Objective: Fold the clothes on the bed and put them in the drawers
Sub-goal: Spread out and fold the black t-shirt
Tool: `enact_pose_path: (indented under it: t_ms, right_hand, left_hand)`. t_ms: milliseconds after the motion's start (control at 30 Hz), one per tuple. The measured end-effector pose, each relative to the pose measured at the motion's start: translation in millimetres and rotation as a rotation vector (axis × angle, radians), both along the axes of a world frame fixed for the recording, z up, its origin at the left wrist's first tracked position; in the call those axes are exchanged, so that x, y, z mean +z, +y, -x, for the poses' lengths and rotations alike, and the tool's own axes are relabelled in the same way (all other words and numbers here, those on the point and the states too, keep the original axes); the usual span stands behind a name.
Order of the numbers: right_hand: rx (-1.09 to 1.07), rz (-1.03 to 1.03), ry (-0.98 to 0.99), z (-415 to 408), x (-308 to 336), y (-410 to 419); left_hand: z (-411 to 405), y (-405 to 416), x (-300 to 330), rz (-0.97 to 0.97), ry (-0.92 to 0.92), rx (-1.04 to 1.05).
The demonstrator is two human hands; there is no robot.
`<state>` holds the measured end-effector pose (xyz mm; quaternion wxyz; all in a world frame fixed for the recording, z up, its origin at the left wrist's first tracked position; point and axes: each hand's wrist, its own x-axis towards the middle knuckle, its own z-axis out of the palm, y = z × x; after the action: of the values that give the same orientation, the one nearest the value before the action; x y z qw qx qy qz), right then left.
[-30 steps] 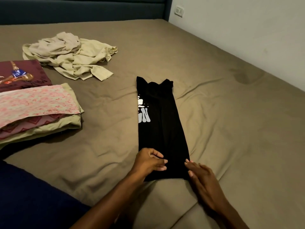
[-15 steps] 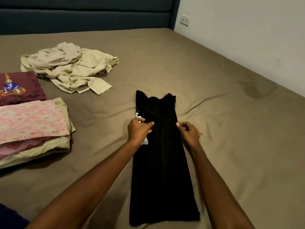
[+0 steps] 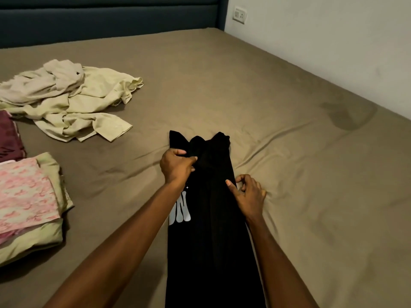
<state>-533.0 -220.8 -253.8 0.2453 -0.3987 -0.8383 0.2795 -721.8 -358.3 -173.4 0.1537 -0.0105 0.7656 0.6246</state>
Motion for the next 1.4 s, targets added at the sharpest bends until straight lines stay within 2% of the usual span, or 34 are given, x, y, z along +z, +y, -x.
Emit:
enact_pose_path:
  t_ms: [133,167,233,300,367,467,533,600,700,800,900,1033,1100,1233,1333,1400]
  right_hand:
    - [0.009,0.004,-0.023,1,1,0]
    - [0.011,0.007,-0.026,0,1,0]
    - [0.017,0.002,-0.027,-1,2,-1]
    - [0.017,0.000,-0.032,0,5,-1]
    - [0.014,-0.006,-0.037,0,5,-2]
    - [0.019,-0.017,-0.033,-1,3,-1]
    - [0.023,-0.017,-0.018,-1,3,0]
    - [0.022,-0.007,0.003,-1,3,-2]
    - [0.004,0.024,0.029,-2,4,-2]
    - [0.022,0.083,0.009,-4,10,-5]
    - [0.037,0.199,-0.031,-4,15,4]
    - [0.208,0.488,-0.004,-30,16,10]
    - [0.310,0.417,0.060,-65,34,-20]
    - [0.348,0.178,0.125,-155,48,-89]
    - [0.424,0.342,0.138,-202,49,-113]
    - [0.560,0.454,0.113,-219,50,-122]
  left_hand:
    - [-5,-24,-14,0.036,0.042,-0.050]
    - [-6,-28,-17,0.113,0.154,-0.088]
    - [-10,-34,-17,0.321,0.550,-0.185]
    - [-9,-30,-9,0.430,0.920,-0.288]
    - [1,-16,-3,0.526,1.112,-0.449]
    - [22,0,-12,0.808,1.096,-0.708]
    - [31,-1,-31,0.970,0.946,-0.867]
    - [32,-4,-42,1.027,0.818,-0.964]
    - [25,-13,-39,1.048,0.780,-0.991]
    - [4,-51,-38,0.981,0.795,-0.988]
    - [-27,-109,-48,0.861,0.845,-0.993]
    - [-73,-190,-54,0.578,0.929,-1.063]
    - [-96,-225,-49,0.470,0.919,-1.091]
    - [-144,-260,-41,0.529,1.102,-1.138]
    - [-159,-261,-47,0.514,1.238,-1.217]
    - [-164,-263,-56,0.377,1.314,-1.220]
